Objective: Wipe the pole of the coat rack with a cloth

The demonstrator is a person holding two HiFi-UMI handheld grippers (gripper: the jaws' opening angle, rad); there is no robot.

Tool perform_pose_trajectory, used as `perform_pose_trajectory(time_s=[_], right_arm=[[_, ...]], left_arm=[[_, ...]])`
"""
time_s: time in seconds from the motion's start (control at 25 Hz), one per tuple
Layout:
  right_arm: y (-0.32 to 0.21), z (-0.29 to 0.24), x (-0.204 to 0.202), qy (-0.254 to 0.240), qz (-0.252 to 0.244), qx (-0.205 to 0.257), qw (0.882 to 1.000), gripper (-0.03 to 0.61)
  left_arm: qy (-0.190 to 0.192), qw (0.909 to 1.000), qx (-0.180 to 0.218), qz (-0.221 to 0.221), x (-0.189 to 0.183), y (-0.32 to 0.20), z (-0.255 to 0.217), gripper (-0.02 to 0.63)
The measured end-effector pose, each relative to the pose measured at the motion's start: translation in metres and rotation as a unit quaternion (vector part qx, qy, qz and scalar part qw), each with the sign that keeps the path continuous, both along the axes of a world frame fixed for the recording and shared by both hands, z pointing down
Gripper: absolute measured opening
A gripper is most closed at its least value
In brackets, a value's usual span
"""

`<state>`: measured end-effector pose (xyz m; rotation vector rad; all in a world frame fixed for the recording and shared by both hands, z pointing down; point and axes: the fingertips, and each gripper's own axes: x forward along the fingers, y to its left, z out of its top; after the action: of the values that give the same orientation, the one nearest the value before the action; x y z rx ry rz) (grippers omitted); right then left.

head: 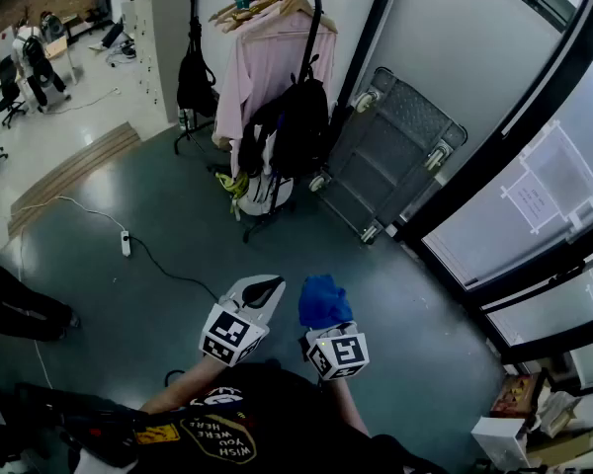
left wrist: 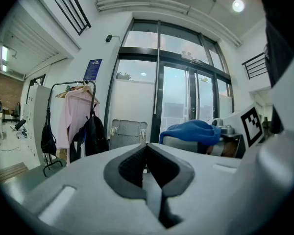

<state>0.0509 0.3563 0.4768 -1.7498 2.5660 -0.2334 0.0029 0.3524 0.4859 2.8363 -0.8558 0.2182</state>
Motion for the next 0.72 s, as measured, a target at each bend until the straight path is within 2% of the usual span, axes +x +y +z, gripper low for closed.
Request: perform_pose_trajectory(time_s=[0.56,0.72], right_arm=[[0.000,-0.003,-0.030,-0.003,-0.015,0.006,1.000,0.008],[-0.005,-0.012,-0.045,-0.054,-0.042,0.037,0.997,0.009]], left_arm=[[0.011,0.9998,-0.018,0.000,-0.020,0.003,0.006,0.002],[0.009,0.9998,-0.015,0.001,-0.033,-0.004,0.009,0.002]])
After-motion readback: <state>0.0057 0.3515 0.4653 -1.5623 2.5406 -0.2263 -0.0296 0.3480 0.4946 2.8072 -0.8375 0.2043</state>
